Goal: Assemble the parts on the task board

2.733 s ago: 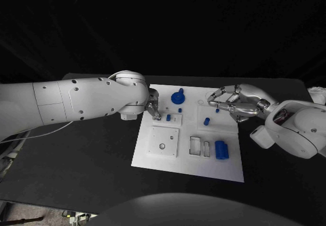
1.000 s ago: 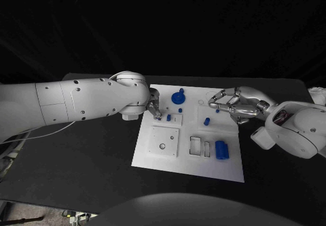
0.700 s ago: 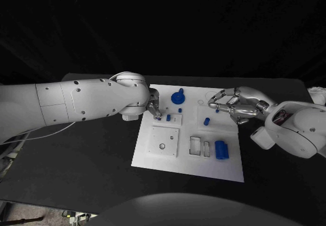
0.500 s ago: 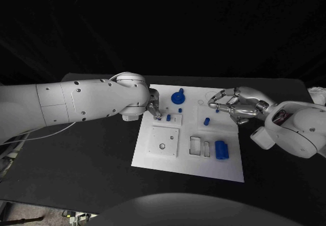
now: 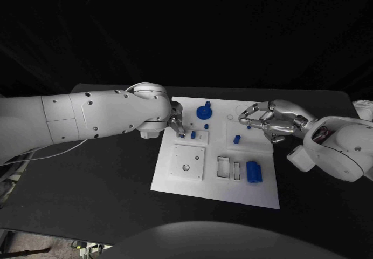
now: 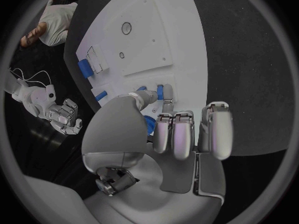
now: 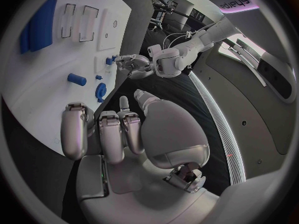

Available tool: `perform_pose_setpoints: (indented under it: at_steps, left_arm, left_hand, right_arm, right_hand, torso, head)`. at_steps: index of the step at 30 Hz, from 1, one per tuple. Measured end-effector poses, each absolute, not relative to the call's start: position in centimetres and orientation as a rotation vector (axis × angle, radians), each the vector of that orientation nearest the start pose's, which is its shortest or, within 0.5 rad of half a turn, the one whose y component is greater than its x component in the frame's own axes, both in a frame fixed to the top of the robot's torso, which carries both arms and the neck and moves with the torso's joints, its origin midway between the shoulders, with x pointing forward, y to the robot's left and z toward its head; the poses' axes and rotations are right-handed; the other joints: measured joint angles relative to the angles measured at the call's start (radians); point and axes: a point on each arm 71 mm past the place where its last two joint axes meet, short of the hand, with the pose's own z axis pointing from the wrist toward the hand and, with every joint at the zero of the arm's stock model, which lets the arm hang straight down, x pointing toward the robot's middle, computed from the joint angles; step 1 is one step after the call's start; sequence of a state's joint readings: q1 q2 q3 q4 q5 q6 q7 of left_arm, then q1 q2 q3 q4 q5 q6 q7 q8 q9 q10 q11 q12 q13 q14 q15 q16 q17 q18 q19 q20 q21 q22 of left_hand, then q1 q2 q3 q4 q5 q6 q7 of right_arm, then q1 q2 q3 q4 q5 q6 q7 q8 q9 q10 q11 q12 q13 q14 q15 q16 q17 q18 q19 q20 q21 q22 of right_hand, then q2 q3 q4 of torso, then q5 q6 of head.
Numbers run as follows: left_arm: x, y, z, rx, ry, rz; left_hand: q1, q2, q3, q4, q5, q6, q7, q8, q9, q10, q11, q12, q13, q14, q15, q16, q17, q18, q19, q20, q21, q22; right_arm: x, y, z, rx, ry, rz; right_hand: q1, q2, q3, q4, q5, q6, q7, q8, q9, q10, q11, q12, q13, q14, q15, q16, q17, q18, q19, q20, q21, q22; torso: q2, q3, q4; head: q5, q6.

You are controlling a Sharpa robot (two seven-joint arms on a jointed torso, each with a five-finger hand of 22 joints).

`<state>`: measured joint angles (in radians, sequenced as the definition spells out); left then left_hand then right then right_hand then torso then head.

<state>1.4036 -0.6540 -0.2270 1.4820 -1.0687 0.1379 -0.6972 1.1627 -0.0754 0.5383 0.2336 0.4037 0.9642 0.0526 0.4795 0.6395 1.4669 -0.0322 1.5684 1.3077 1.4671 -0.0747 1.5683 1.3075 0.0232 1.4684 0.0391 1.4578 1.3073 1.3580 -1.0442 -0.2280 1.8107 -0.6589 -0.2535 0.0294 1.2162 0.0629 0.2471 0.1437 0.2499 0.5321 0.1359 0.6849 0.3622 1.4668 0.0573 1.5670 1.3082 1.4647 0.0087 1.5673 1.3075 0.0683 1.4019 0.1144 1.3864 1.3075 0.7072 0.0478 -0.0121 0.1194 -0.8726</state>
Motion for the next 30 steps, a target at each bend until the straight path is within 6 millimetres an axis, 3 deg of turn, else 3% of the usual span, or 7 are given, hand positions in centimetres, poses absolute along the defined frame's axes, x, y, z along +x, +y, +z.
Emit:
perform_pose_setpoints:
  at_steps: [4, 8, 24, 28, 30]
  left_arm:
    - [49.02, 15.34, -20.11, -0.016, 2.336, -0.183]
    - [49.01, 15.35, -20.14, -0.019, 2.338, -0.185]
    - [49.06, 15.52, -20.28, -0.035, 2.347, -0.187]
    - [49.06, 15.63, -20.31, -0.038, 2.348, -0.186]
    - [49.06, 15.76, -20.31, -0.041, 2.348, -0.185]
  left_hand:
    - [-0.031, 0.003, -0.053, 0.044, -0.05, 0.019, -0.015, -0.025, -0.011, 0.0, 0.0, 0.0, 0.0, -0.002, 0.002, 0.0, 0.0, 0.0, -0.004, 0.004, -0.006, 0.0]
    - [-0.073, 0.002, -0.099, 0.056, -0.088, 0.018, -0.008, -0.045, -0.018, 0.0, 0.007, 0.0, 0.0, 0.0, 0.007, 0.0, 0.0, 0.0, -0.004, 0.004, -0.009, 0.0]
    - [-0.08, 0.003, -0.124, 0.057, -0.096, 0.018, -0.008, -0.059, -0.024, 0.0, 0.007, 0.0, 0.0, 0.0, 0.007, 0.0, 0.0, 0.0, -0.004, 0.004, -0.015, 0.0]
    - [-0.101, 0.004, -0.147, 0.058, -0.106, 0.022, -0.005, -0.07, -0.027, 0.0, 0.007, 0.0, 0.0, 0.0, 0.007, 0.0, 0.0, 0.0, -0.001, 0.006, -0.019, 0.0]
    - [-0.124, 0.001, -0.168, 0.06, -0.127, 0.025, -0.002, -0.078, -0.029, 0.0, 0.007, 0.0, 0.0, 0.0, 0.007, 0.0, 0.0, 0.0, 0.0, 0.007, -0.019, 0.0]
  right_arm:
    - [42.39, -21.47, -17.11, 0.446, 1.91, 1.146]
    - [42.41, -21.52, -17.15, 0.448, 1.911, 1.144]
    - [42.41, -21.6, -17.56, 0.455, 1.922, 1.137]
    - [42.39, -21.63, -17.63, 0.457, 1.924, 1.136]
    - [42.39, -21.65, -17.65, 0.457, 1.924, 1.136]
  right_hand:
    - [0.0, 0.0, 0.0, 0.0, 0.0, 0.0, 0.0, 0.0, -0.001, 0.0, 0.0, 0.0, 0.0, 0.0, 0.0, 0.0, 0.0, 0.0, 0.0, 0.0, 0.0, 0.0]
    - [0.0, 0.0, -0.003, -0.003, 0.004, 0.0, 0.0, 0.0, -0.001, 0.0, 0.0, 0.0, 0.0, 0.0, 0.0, 0.0, 0.0, 0.0, 0.0, 0.0, 0.0, 0.0]
    - [0.004, 0.004, -0.003, -0.003, 0.009, 0.0, 0.0, 0.0, -0.002, 0.0, 0.0, 0.0, 0.0, 0.0, 0.0, 0.0, 0.0, 0.0, -0.004, -0.004, -0.004, 0.0]
    - [0.004, 0.004, -0.003, -0.003, 0.009, 0.0, 0.0, 0.0, -0.002, 0.0, 0.0, 0.0, 0.0, 0.0, 0.0, 0.0, 0.0, 0.0, -0.004, -0.004, -0.004, 0.0]
    - [0.004, 0.004, -0.003, -0.003, 0.009, 0.0, 0.0, 0.0, -0.002, 0.0, 0.0, 0.0, 0.0, 0.0, 0.0, 0.0, 0.0, 0.0, -0.004, -0.004, -0.004, 0.0]
  torso:
    - [0.0, 0.0, 0.0]
    - [0.0, 0.0001, 0.0]
    - [0.0, 0.0002, -0.0001]
    - [0.0, 0.0002, -0.0002]
    - [0.0, 0.0001, -0.0002]
  head:
    - [0.001, 0.0]
    - [0.001, 0.0]
    - [0.002, 0.0]
    - [0.002, 0.0]
    - [0.001, 0.0]
